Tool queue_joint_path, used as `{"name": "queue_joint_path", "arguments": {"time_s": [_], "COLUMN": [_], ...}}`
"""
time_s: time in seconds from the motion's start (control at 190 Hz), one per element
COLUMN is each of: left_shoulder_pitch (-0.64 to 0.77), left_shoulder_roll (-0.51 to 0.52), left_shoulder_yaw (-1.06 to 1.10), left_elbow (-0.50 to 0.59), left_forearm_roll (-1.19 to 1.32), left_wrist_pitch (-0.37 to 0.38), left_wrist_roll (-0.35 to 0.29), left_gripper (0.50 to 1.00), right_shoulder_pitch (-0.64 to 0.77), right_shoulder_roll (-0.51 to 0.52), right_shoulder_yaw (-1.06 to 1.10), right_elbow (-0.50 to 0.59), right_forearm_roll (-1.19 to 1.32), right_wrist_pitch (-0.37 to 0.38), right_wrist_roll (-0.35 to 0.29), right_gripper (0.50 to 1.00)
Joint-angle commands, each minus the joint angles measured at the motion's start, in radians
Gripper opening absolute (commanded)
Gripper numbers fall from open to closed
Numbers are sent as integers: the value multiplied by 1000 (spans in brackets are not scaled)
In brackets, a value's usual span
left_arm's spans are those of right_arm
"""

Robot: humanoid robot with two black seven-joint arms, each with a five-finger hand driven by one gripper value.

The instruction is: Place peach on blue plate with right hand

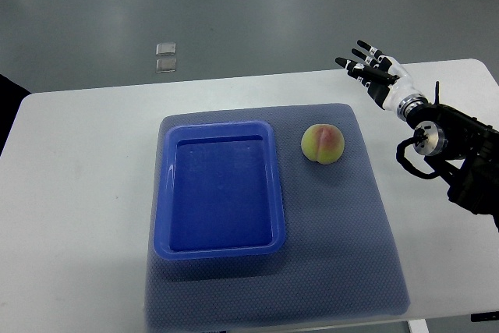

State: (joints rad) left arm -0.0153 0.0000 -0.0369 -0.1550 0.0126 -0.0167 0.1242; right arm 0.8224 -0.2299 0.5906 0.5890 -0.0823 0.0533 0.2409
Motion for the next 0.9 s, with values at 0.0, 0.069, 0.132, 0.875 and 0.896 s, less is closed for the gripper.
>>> {"name": "queue_joint_path", "arguments": {"time_s": [0.0, 0.069, 0.132, 0.875, 0.896], "left_shoulder_pitch": [0, 0, 0, 1, 1], "left_shoulder_roll": [0, 0, 0, 0, 0], "left_shoulder_yaw": [0, 0, 0, 0, 0], "left_elbow": [0, 0, 0, 0, 2], "left_forearm_roll": [0, 0, 0, 0, 0], "left_wrist_pitch": [0, 0, 0, 0, 0], "left_wrist_roll": [0, 0, 0, 0, 0], "left_gripper": [1000, 1000, 1000, 1000, 1000], "right_shoulder_pitch": [0, 0, 1, 75, 84], "right_shoulder_roll": [-2, -3, -3, -117, -127], "right_shoulder_yaw": [1, 0, 0, -23, -31], "right_elbow": [0, 0, 2, 52, 60], "right_forearm_roll": [-17, -19, -20, -583, -608], "right_wrist_pitch": [10, 13, 16, 345, 361], "right_wrist_roll": [0, 0, 0, 0, 0], "right_gripper": [928, 928, 928, 926, 926]}}
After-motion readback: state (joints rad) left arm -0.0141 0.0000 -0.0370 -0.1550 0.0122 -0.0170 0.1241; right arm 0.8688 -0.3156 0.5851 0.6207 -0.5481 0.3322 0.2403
